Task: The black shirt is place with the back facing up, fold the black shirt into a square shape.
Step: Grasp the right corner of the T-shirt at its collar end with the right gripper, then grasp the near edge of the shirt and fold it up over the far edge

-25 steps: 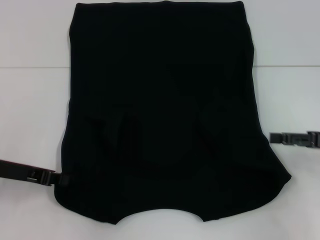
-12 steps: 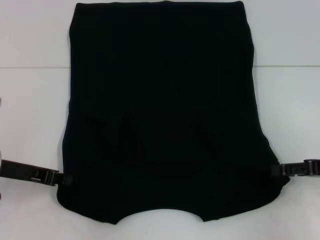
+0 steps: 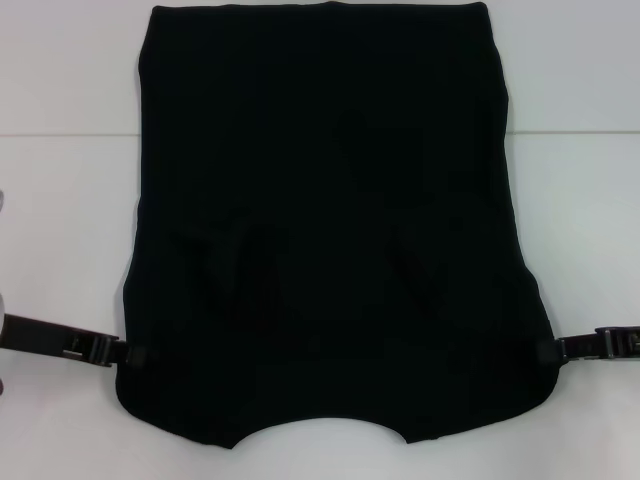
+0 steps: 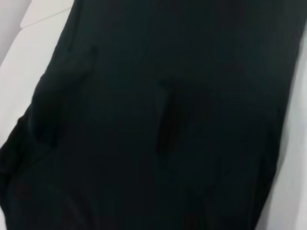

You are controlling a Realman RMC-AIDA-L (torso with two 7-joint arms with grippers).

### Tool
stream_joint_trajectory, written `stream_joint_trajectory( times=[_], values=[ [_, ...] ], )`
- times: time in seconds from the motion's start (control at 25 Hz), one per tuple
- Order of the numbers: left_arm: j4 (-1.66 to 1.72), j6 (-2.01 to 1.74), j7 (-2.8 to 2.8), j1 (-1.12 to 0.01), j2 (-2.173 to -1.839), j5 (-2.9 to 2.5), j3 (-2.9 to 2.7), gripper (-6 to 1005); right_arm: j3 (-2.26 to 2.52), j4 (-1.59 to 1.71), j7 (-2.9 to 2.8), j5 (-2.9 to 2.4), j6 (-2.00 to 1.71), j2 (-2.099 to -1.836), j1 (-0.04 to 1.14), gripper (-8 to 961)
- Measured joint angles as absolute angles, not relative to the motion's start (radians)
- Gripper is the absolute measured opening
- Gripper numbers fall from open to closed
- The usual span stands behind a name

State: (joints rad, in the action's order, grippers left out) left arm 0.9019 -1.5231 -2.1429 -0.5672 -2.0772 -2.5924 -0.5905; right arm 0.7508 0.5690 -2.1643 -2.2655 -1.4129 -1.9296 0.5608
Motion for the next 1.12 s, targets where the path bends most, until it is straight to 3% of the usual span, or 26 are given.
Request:
stream_joint_trajectory(
  times=[0.12,0.56,0.68,0.84,1.12],
  values=[
    [0.902,-1.523,-2.143,-0.569,-2.078,-2.592,-0.591,50,0.755,0.569,-2.164,-2.266,-1.398,-1.932,0.556,574],
    [0.902,-1.524,-2.143,-0.576,-2.079,-2.592,-0.591,50,0.749,0.572,-2.153,-2.268,-1.389,-1.942,0.543,124],
    [0.903,-1.550,-2.143,-0.576,-2.078,-2.592,-0.589,50,0.738,0.579,-2.141,-2.265,-1.402,-1.939,0.527,72],
    [0.913,-1.612,-2.141,-0.567,-2.075,-2.592,-0.554,49,0.683,0.581,-2.093,-2.265,-1.471,-1.930,0.498,72],
    [0.913,-1.792,-2.098,-0.550,-2.064,-2.577,-0.437,49,0.580,0.597,-2.028,-2.269,-1.594,-1.895,0.416,71]
  ],
)
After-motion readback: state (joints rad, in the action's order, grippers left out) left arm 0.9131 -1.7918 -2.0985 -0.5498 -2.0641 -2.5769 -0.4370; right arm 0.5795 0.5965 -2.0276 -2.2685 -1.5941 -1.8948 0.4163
